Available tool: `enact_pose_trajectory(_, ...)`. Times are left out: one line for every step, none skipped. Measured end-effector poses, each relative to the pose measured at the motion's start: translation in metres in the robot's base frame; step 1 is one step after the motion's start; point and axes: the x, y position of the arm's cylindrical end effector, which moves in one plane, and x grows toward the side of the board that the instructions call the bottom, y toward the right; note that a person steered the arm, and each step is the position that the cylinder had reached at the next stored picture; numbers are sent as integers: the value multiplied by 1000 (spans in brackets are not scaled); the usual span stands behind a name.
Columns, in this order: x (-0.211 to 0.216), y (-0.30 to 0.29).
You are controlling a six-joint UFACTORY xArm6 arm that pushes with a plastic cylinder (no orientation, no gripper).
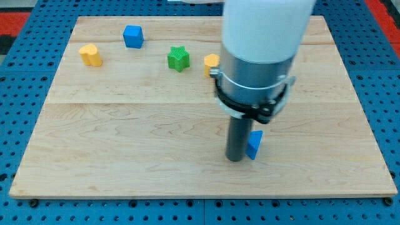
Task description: Move the blue triangle towards the right side of the board
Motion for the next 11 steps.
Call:
enact_pose_trajectory(-32,2)
enact_pose_trajectory(-28,58)
enact_pose_trajectory(-14,105)
enact_pose_trajectory(-31,92)
enact_pose_trajectory(-19,44)
enact_pose_trajectory(17,26)
enact_pose_trajectory(45,72)
enact_pose_trajectory(28,71)
enact_pose_trajectory(8,81)
enact_pose_trajectory(9,102)
enact_pose_trajectory(10,8)
